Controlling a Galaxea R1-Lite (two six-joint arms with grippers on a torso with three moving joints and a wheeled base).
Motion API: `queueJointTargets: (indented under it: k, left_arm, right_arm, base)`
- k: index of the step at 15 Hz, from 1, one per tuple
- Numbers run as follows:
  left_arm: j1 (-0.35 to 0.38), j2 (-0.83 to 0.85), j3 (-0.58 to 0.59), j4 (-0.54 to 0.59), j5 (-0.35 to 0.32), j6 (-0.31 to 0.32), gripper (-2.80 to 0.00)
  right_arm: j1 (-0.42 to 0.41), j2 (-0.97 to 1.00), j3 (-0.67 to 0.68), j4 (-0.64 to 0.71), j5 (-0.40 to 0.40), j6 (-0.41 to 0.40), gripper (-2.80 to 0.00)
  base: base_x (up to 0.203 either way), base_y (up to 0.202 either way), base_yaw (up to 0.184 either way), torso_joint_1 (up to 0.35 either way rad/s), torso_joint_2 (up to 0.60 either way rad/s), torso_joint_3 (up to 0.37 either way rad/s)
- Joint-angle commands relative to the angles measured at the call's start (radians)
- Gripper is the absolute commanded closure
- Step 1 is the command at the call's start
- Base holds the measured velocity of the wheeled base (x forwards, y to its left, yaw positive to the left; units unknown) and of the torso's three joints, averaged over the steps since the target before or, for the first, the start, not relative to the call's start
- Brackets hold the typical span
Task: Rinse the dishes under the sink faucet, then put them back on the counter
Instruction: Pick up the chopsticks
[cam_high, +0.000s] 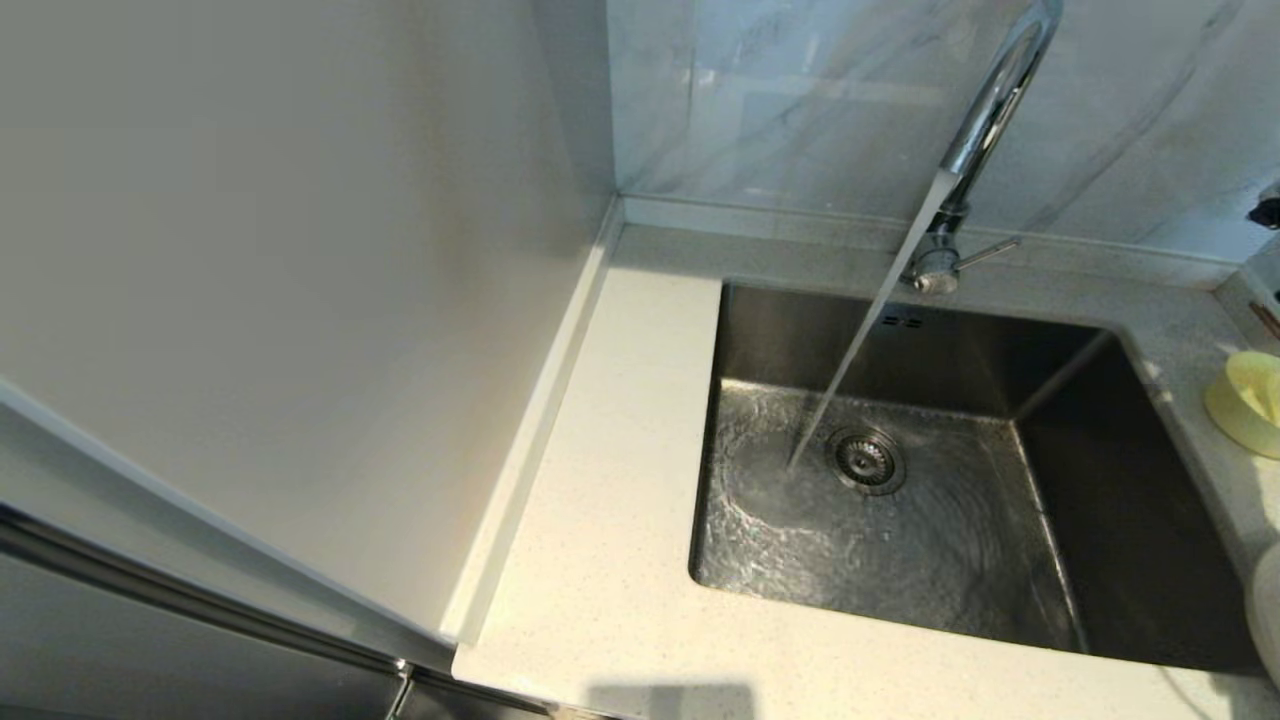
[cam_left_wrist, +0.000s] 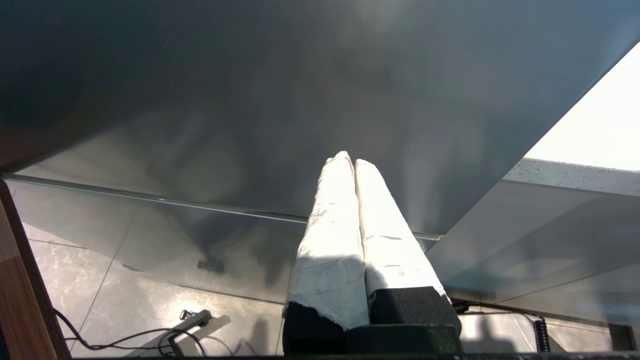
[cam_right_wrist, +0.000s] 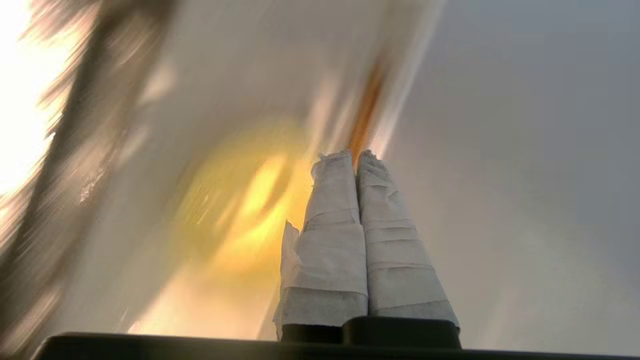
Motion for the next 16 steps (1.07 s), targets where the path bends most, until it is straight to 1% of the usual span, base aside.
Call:
queueJointTargets:
  k: [1,2,4,6,8,10,12,14,16]
  left_arm:
    - [0.000,0.000,0.000,0.000,0.000,0.000,0.00]
    - [0.000,0.000,0.000,0.000,-0.001,0.000,0.00]
    - [0.000,0.000,0.000,0.000,-0.001,0.000,0.00]
    - [0.000,0.000,0.000,0.000,0.001,0.000,0.00]
    - [0.000,0.000,0.000,0.000,0.001,0.000,0.00]
    - [0.000,0.000,0.000,0.000,0.000,0.000,0.00]
    - [0.000,0.000,0.000,0.000,0.001,0.000,0.00]
    - [0.000,0.000,0.000,0.000,0.001,0.000,0.00]
    - [0.000,0.000,0.000,0.000,0.001,0.000,0.00]
  right_arm:
    - [-0.028,-0.129,-0.019,0.364,0.007,0.009,0.00]
    - [-0.055,-0.150,0.012,0.414,0.010,0.016,0.00]
    - [-0.088,-0.140,0.022,0.510,0.016,0.019,0.00]
    - [-0.095,-0.105,0.011,0.518,0.030,0.037,0.00]
    - [-0.096,-0.070,-0.028,0.508,0.050,0.082,0.00]
    - [-0.100,-0.037,-0.049,0.465,0.058,0.102,0.00]
    - [-0.118,0.007,-0.054,0.409,0.054,0.105,0.00]
    - [-0.134,0.055,-0.062,0.297,0.050,0.134,0.00]
    - [-0.154,0.100,-0.068,0.158,0.048,0.146,0.00]
  base:
    - [0.000,0.000,0.000,0.000,0.00,0.000]
    - [0.000,0.000,0.000,0.000,0.00,0.000]
    - [0.000,0.000,0.000,0.000,0.00,0.000]
    - [0.000,0.000,0.000,0.000,0.00,0.000]
    - [0.000,0.000,0.000,0.000,0.00,0.000]
    - [0.000,0.000,0.000,0.000,0.00,0.000]
    - [0.000,0.000,0.000,0.000,0.00,0.000]
    - [0.000,0.000,0.000,0.000,0.00,0.000]
    - [0.000,0.000,0.000,0.000,0.00,0.000]
